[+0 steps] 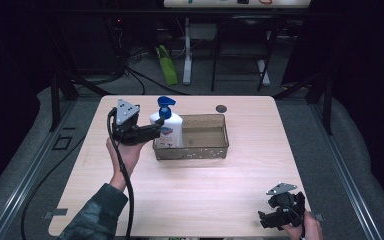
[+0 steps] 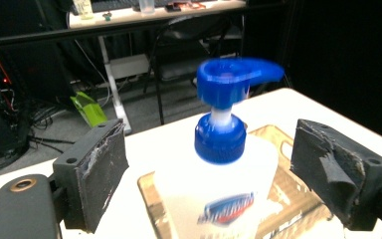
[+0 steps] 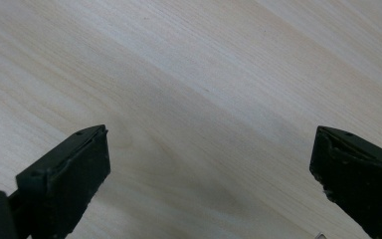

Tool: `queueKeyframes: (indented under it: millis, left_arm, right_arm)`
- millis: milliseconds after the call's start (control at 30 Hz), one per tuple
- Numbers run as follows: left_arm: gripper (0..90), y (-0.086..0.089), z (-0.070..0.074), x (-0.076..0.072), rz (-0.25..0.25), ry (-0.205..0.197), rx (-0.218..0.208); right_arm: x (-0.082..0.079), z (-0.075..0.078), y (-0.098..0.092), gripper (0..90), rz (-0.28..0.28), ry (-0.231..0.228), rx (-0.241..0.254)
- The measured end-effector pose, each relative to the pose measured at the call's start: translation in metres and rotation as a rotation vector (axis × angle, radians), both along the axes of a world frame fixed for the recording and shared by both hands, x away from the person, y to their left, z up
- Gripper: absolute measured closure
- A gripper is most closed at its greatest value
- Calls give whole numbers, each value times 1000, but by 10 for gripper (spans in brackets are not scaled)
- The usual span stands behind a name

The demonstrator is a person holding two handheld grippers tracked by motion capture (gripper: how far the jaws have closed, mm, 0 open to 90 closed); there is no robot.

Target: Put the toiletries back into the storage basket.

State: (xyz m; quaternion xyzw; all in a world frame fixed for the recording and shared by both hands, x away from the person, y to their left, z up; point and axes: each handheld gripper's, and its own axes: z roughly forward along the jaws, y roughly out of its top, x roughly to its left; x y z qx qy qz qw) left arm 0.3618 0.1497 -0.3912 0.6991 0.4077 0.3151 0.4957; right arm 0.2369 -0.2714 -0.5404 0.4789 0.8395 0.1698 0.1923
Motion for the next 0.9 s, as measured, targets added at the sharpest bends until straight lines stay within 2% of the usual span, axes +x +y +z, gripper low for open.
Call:
queueKeyframes:
  millis: [333,467,633,800,900]
  left_arm:
    - [64,18,-22,-25,-24,76,79]
    - [48,23,-31,-34,-23,87,146]
    - [39,29,-51,-45,-37,135,166]
    - [0,37,-65,-49,-26,187,190]
    - [0,39,-78,-53,-22,200,239]
  right_arm:
    - [2,-1,2,19,1,8,-10]
    - [3,-3,1,20,-2,14,-9]
    - [2,-2,2,20,-3,15,-8]
    - [3,-3,2,20,-2,20,-16]
    - [3,-4,1,20,-9,23,-16]
